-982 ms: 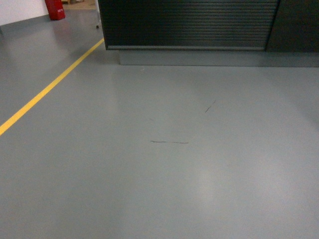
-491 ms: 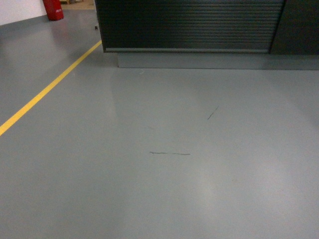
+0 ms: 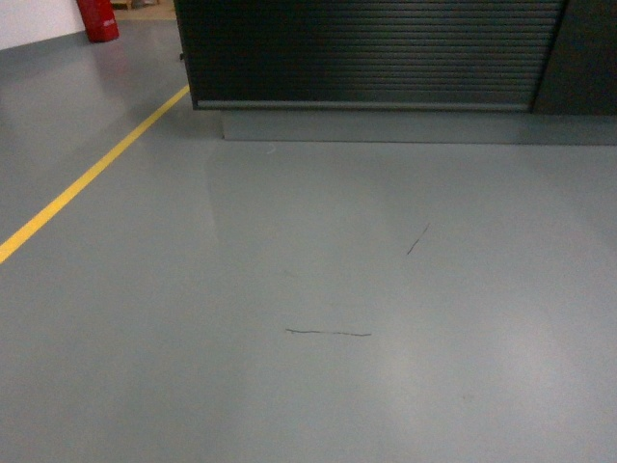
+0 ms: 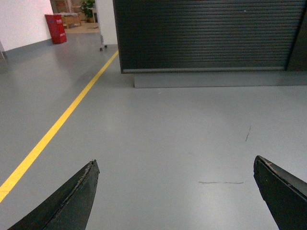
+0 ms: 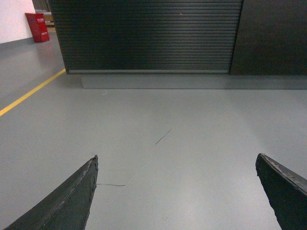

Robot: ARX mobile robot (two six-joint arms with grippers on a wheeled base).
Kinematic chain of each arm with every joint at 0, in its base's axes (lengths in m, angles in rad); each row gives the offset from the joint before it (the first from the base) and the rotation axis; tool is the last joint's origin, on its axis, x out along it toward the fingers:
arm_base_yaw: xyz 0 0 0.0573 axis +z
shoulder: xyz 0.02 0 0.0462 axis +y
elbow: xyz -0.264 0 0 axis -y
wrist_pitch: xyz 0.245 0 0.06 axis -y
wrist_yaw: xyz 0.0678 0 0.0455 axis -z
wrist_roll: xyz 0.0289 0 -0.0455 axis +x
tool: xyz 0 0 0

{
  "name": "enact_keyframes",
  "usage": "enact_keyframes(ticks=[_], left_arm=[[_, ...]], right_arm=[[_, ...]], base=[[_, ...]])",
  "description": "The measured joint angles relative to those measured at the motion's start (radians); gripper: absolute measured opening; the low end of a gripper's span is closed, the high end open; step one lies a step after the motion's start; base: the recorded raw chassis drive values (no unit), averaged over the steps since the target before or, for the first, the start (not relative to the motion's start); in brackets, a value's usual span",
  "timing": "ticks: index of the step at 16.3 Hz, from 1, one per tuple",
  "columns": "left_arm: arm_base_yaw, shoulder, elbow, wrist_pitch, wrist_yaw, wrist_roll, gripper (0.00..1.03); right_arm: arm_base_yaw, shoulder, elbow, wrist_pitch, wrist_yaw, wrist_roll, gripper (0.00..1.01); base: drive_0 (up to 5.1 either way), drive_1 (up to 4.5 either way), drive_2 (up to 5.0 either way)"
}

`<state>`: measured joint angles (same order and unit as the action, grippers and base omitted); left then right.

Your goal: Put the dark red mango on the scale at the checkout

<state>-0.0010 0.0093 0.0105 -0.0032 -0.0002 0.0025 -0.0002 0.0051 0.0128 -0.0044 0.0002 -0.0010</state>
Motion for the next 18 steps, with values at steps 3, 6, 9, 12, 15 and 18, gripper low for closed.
enact_keyframes(ticks=[3,6,9,12,15,18], left_arm=[[0.000,0.000,0.000,-0.002,0.000,0.000,0.98],[0.000,0.000,0.000,0.000,0.000,0.000,0.98],[0.000,0.000,0.000,-0.001,0.000,0.000,0.98],[0.000,0.000,0.000,0.000,0.000,0.000,0.98],[0.000,0.000,0.000,0.002,0.000,0.000,0.98],[0.000,0.000,0.000,0.001,0.000,0.000,0.98]], right_arm=[[0.000,0.000,0.000,0.000,0.000,0.000,0.98],[0.000,0.000,0.000,-0.005,0.000,0.000,0.98],[0.000,0.000,0.000,0.002,0.000,0.000,0.98],[0.000,0.000,0.000,0.001,0.000,0.000,0.98],[0.000,0.000,0.000,0.001,0.000,0.000,0.98],[0.000,0.000,0.000,0.000,0.000,0.000,0.98]], base=[[0.0,3.53,-3.6],[0.0,3.52,-3.6],[-0.1,3.45,-3.6],[-0.1,3.44,-3.7],[-0.1,3.44,-3.7],[0.0,3.54,-3.5]])
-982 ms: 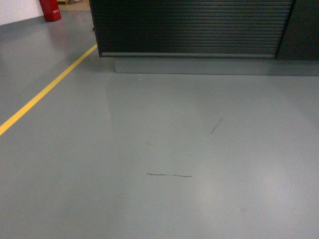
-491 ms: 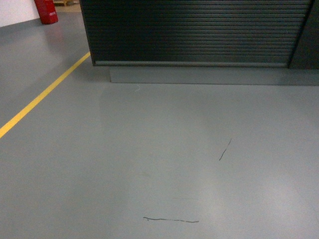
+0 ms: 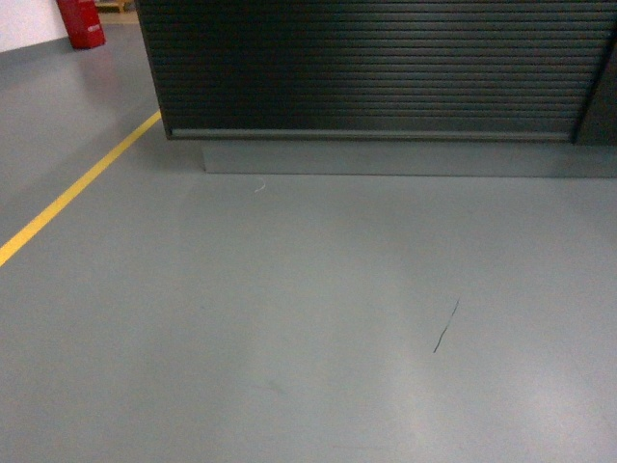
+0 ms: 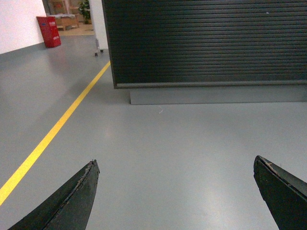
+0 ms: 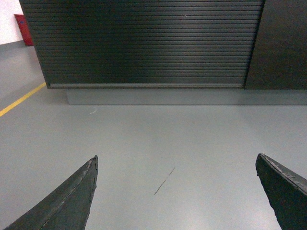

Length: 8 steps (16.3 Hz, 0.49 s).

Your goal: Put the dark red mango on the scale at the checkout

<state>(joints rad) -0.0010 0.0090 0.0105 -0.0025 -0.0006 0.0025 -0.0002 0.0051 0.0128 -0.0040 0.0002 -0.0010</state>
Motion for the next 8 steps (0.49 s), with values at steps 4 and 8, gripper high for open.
enact_keyframes(ticks=[4,8], left_arm=[[0.000,0.000,0.000,-0.001,0.000,0.000,0.98],[0.000,0.000,0.000,-0.001,0.000,0.000,0.98]], right_arm=[[0.000,0.000,0.000,0.001,0.000,0.000,0.98],[0.000,0.000,0.000,0.001,0.000,0.000,0.98]], base=[[0.1,3.60,-3.5],[0.1,3.60,-3.5]])
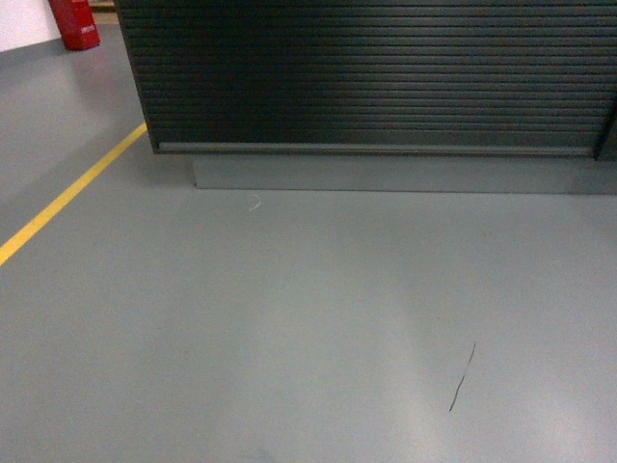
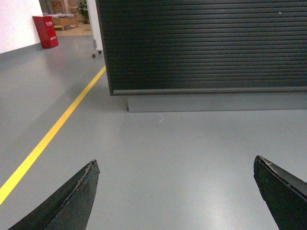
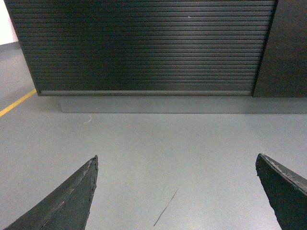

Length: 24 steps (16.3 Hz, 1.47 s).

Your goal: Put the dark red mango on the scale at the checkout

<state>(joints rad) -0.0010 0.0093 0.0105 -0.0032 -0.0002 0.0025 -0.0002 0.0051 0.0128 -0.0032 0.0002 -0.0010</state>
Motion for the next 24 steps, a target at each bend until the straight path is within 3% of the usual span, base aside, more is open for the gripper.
enact_keyframes(ticks=[24], left_arm=[[0.000,0.000,0.000,0.003,0.000,0.000,0.98]], right_arm=[[0.000,0.000,0.000,-0.001,0.000,0.000,0.98]], base=[[0.0,3.51,-3.6]])
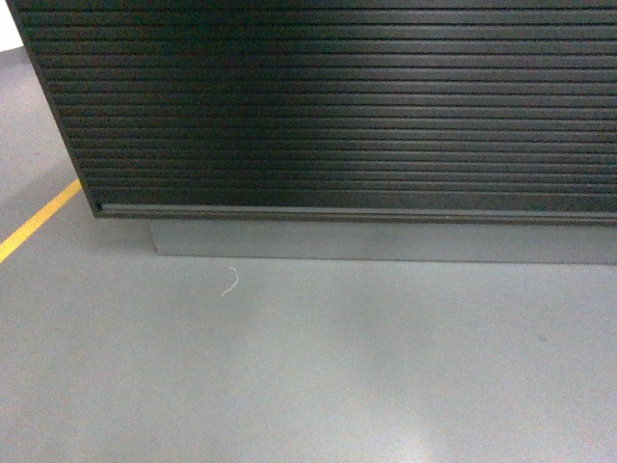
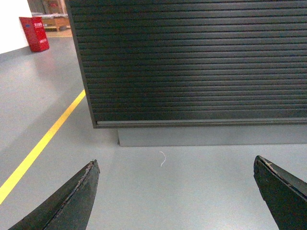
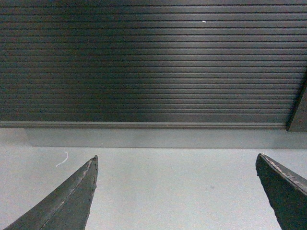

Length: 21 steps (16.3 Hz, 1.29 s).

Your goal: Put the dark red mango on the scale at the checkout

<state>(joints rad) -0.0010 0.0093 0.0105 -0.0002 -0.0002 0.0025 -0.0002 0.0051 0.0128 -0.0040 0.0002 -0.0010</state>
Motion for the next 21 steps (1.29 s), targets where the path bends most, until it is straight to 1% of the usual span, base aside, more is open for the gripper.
enact_keyframes(ticks=[21], left_arm=[[0.000,0.000,0.000,-0.002,0.000,0.000,0.98]], right_arm=[[0.000,0.000,0.000,0.001,0.000,0.000,0.98]], base=[[0.0,3.51,-3.6]])
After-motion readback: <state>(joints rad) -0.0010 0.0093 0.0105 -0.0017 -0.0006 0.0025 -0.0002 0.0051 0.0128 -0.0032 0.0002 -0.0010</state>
